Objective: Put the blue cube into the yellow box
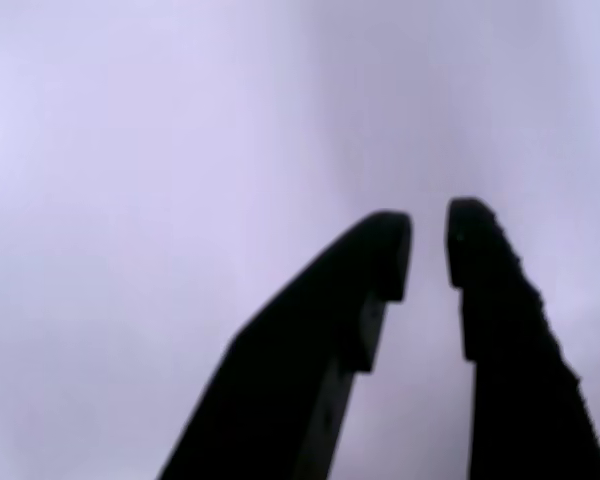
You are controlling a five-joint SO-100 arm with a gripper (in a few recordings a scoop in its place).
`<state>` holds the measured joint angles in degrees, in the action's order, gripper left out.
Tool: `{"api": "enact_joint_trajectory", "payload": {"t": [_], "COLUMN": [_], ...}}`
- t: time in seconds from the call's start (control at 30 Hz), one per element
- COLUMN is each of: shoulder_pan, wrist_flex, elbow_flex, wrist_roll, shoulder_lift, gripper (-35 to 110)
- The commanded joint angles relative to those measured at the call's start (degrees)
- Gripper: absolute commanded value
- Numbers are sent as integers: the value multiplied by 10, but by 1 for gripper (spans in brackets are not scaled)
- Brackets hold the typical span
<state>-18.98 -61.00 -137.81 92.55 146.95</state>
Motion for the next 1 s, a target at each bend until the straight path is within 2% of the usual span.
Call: {"api": "enact_joint_trajectory", "payload": {"t": [0.0,0.2,0.5,0.77,0.97], "shoulder_pan": [99,172,205,212,214], "wrist_flex": [51,45,0,-163,-169], "elbow_flex": [-96,-268,-422,-424,-424], "wrist_roll": [3,22,37,55,-1], "shoulder_lift": [132,278,420,446,446], "gripper": [1,1,0,0,0]}}
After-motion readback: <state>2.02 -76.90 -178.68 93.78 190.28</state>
